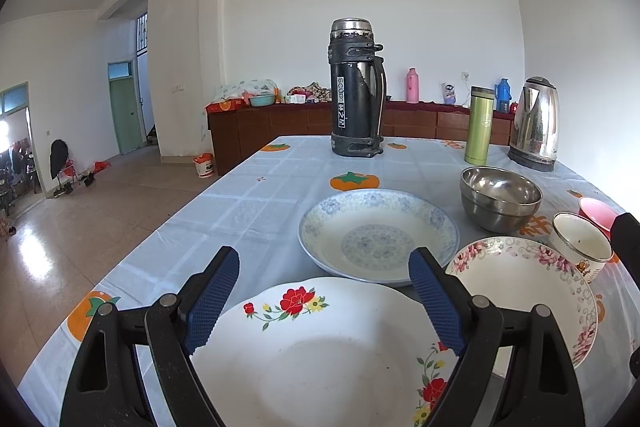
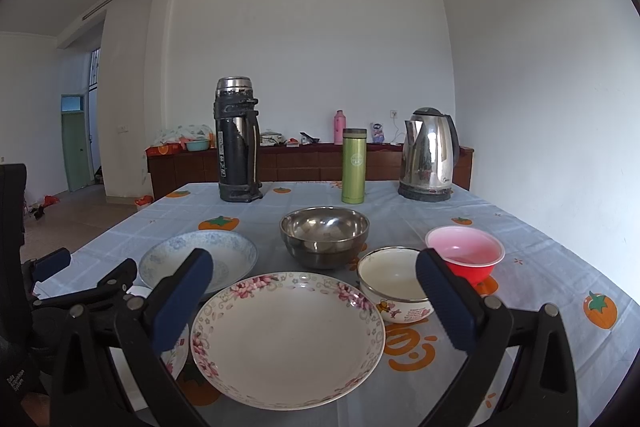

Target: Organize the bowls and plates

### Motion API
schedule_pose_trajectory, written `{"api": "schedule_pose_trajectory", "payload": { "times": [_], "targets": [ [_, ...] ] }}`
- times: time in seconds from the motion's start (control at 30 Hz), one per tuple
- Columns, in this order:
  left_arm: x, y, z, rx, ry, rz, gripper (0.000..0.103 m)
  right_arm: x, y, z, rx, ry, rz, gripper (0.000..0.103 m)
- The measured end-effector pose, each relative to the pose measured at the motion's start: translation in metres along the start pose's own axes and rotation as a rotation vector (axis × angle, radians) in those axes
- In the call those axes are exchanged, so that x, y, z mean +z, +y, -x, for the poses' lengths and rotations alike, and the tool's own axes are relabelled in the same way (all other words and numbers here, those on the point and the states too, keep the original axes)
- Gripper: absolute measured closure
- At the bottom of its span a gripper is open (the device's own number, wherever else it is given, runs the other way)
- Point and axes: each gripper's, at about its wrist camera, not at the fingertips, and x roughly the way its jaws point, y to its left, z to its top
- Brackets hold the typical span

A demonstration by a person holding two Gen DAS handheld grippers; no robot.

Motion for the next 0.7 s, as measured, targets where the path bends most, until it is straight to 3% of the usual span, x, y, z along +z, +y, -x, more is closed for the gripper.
{"api": "schedule_pose_trajectory", "payload": {
  "times": [0.7],
  "targets": [
    [-0.0002, -0.0003, 0.0000, 0.000, 0.001, 0.000, 0.015, 0.0028, 0.0006, -0.0015, 0.007, 0.009, 0.000, 0.000]
  ]
}}
